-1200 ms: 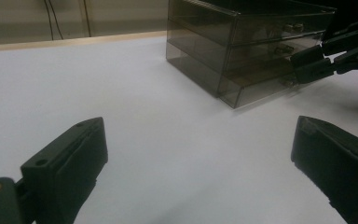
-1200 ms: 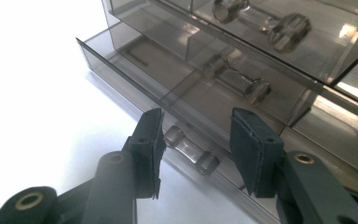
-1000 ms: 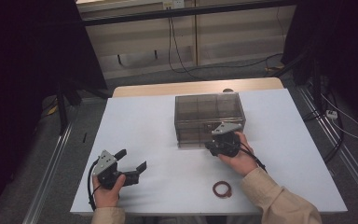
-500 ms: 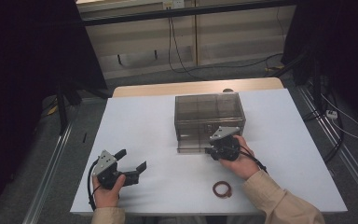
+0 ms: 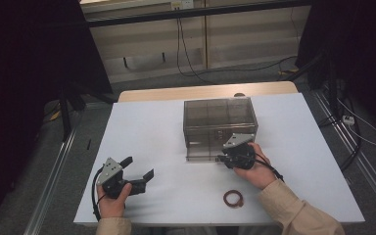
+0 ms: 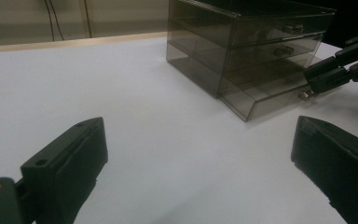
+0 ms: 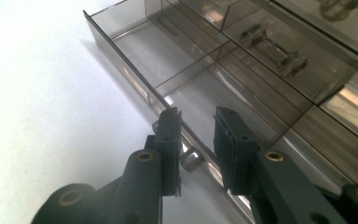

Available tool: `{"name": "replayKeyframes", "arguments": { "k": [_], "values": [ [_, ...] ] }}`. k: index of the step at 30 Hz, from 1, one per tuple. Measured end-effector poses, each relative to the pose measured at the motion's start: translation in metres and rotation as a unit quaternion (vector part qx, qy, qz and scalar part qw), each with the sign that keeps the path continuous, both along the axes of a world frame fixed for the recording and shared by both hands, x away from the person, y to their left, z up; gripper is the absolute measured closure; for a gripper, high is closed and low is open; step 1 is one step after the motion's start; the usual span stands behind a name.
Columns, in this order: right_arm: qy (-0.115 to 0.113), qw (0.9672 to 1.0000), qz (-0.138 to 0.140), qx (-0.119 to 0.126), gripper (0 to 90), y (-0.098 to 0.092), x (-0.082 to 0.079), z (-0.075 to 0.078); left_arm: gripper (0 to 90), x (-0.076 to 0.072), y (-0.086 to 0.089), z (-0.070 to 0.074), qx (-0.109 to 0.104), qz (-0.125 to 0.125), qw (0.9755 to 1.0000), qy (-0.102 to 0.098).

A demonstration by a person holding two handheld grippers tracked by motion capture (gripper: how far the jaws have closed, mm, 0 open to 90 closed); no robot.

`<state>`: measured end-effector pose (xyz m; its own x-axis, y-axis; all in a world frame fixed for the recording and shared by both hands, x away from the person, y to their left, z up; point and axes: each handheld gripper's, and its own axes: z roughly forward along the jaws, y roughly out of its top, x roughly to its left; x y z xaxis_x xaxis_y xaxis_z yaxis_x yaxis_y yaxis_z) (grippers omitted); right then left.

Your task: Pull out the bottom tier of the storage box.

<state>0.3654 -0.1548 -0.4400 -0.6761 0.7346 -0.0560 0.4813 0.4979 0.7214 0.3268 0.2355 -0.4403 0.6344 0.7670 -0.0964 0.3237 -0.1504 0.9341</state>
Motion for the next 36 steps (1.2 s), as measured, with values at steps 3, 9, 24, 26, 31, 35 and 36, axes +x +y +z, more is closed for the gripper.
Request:
{"name": "replayKeyframes", "arguments": {
  "k": [3, 9, 24, 26, 31, 35, 36],
  "values": [
    [0.002, 1.0000, 0.002, 0.000, 60.5, 0.000, -0.001, -0.003, 3.7, 0.000, 0.000, 0.000, 0.001, -0.001, 1.0000, 0.001],
    [0.003, 0.9999, 0.015, -0.002, 49.5, 0.008, 0.002, -0.009, 3.7, 0.000, 0.000, 0.000, 0.003, -0.001, 1.0000, 0.001],
    [0.001, 0.9982, 0.048, -0.035, 56.3, 0.010, 0.005, -0.010, 3.7, 0.002, -0.001, -0.001, -0.002, 0.001, 1.0000, 0.003],
    [-0.002, 0.9979, 0.052, -0.038, 57.0, 0.011, 0.003, -0.009, 3.7, 0.002, -0.001, -0.001, -0.004, 0.002, 1.0000, 0.002],
    [0.001, 0.9975, 0.059, -0.039, 58.3, 0.012, 0.000, -0.007, 3.7, 0.002, 0.000, 0.000, -0.001, 0.001, 1.0000, 0.001],
    [0.001, 0.9975, 0.060, -0.037, 58.3, 0.012, -0.001, -0.006, 3.7, 0.002, 0.000, 0.000, -0.001, 0.001, 1.0000, 0.000],
    [0.002, 0.9975, 0.060, -0.037, 58.4, 0.012, -0.002, -0.006, 3.6, 0.002, 0.000, 0.000, -0.001, 0.000, 1.0000, 0.000]
  ]
}}
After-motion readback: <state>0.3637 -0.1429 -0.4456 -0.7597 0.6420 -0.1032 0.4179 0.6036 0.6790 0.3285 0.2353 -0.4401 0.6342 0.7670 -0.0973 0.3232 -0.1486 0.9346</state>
